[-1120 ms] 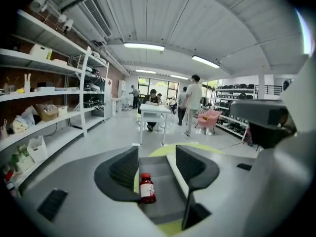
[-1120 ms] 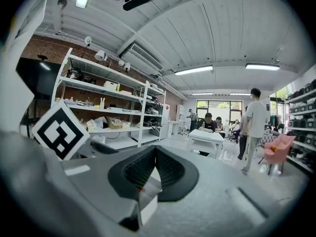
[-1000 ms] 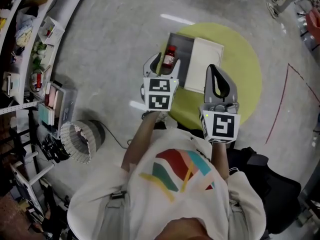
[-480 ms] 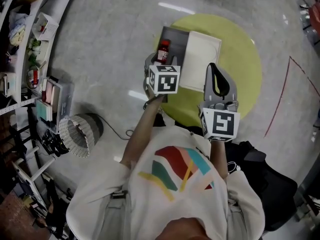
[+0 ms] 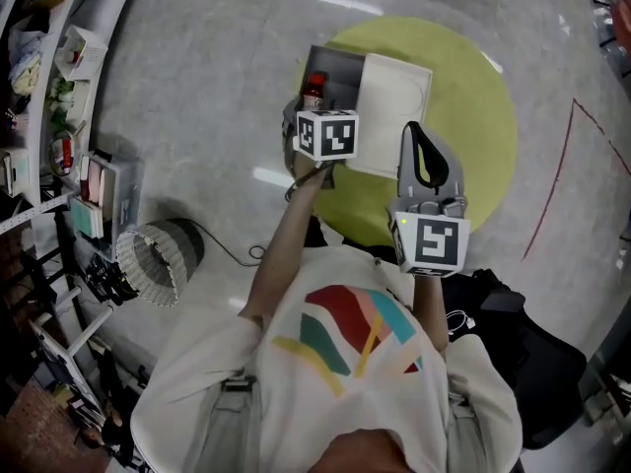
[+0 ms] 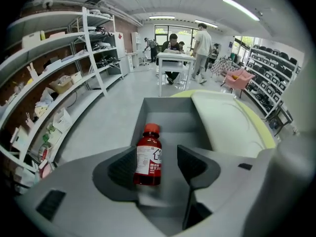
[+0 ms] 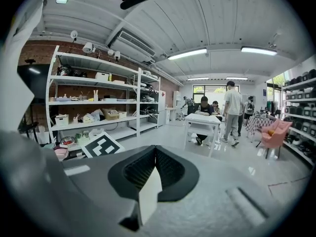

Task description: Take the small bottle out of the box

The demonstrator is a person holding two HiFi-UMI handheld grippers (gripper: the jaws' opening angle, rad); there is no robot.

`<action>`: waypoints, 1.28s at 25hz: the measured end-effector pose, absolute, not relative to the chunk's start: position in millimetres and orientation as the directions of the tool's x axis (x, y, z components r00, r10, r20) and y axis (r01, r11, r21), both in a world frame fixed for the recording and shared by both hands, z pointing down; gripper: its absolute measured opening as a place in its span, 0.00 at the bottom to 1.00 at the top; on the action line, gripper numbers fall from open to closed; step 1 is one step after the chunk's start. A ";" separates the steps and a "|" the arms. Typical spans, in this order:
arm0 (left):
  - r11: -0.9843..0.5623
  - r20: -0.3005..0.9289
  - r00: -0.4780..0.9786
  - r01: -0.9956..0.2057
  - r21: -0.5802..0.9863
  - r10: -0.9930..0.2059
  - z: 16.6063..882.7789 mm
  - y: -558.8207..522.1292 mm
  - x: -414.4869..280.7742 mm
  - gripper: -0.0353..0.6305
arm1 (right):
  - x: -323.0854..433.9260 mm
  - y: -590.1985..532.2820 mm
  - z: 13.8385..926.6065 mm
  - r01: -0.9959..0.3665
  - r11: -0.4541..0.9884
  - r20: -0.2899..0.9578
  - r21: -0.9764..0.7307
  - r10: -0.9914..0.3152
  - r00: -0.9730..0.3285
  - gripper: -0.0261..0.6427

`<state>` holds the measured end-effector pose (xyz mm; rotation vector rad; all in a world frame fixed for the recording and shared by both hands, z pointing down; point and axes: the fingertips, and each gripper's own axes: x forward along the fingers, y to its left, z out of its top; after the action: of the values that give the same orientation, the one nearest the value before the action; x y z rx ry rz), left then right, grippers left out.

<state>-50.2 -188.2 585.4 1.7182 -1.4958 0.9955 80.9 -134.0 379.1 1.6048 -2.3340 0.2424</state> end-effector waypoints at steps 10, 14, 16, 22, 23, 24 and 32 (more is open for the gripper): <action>-0.182 0.882 0.024 -0.981 -0.070 -0.471 596.1 -193.0 -45.4 0.42 | 81.5 -140.4 391.0 -0.924 0.382 0.357 0.008 -0.864 -0.354 0.05; -0.221 0.896 0.061 -0.974 -0.042 -0.439 598.8 -197.5 -40.5 0.42 | 80.7 -142.3 393.5 -0.922 0.387 0.364 0.004 -0.860 -0.359 0.05; -0.236 0.911 0.076 -0.971 -0.025 -0.406 606.3 -195.9 -37.5 0.41 | 81.9 -143.5 394.8 -0.922 0.386 0.366 0.003 -0.859 -0.358 0.05; -0.160 0.924 0.073 -0.987 0.013 -0.375 623.7 -198.6 -35.2 0.41 | 88.5 -145.5 398.8 -0.927 0.374 0.371 0.001 -0.861 -0.347 0.05; -0.151 0.926 0.079 -0.988 0.024 -0.369 624.8 -198.5 -35.6 0.41 | 89.7 -145.7 400.0 -0.929 0.371 0.373 0.000 -0.861 -0.344 0.05; -0.146 0.927 0.086 -0.989 0.035 -0.365 625.3 -198.5 -35.7 0.41 | 90.8 -146.1 401.0 -0.930 0.368 0.376 -0.002 -0.861 -0.342 0.05; -0.144 0.911 0.128 -0.987 0.076 -0.393 624.5 -199.4 -33.3 0.40 | 81.4 -147.3 403.4 -0.923 0.383 0.377 -0.017 -0.853 -0.361 0.05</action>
<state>-33.3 -199.4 624.5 1.6537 -1.3594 0.9974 81.4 -147.3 403.4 1.5570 -2.3410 0.3257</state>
